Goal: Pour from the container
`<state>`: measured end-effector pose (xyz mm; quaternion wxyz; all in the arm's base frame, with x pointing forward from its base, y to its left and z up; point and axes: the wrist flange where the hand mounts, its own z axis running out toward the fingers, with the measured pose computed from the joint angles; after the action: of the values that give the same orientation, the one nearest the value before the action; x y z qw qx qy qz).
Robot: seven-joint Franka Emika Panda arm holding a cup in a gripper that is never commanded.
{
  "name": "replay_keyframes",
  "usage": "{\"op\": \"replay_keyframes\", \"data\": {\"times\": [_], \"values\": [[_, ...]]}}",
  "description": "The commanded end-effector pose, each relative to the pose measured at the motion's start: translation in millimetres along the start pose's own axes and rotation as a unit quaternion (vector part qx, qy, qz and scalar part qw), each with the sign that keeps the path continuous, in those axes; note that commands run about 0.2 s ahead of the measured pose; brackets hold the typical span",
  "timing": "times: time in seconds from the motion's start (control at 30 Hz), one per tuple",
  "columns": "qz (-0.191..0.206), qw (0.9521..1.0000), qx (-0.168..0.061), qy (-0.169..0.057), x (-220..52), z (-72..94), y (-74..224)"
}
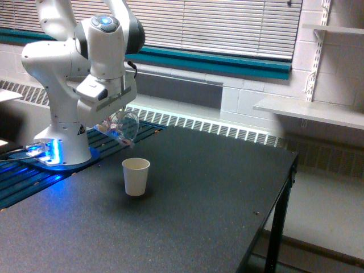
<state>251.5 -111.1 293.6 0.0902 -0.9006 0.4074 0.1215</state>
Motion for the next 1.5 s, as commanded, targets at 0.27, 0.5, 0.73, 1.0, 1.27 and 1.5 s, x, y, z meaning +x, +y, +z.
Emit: {"op": "replay_keyframes", "data": {"times": [0.27,0.5,0.73,1.0,1.27,1.5], "values": [[-0.012,0.9995,-0.011,-0.027,-2.7,20.7,13.8],[-0.013,0.9994,-0.012,-0.028,-1.7,23.0,14.3],[-0.018,0.9994,-0.011,-0.028,-1.4,25.3,12.3],[-0.021,0.9992,-0.013,-0.030,-1.4,29.2,10.1],[-0.023,0.9990,-0.016,-0.036,-2.4,32.3,9.6],[-0.023,0.9987,-0.019,-0.042,-3.4,34.6,9.9]]}}
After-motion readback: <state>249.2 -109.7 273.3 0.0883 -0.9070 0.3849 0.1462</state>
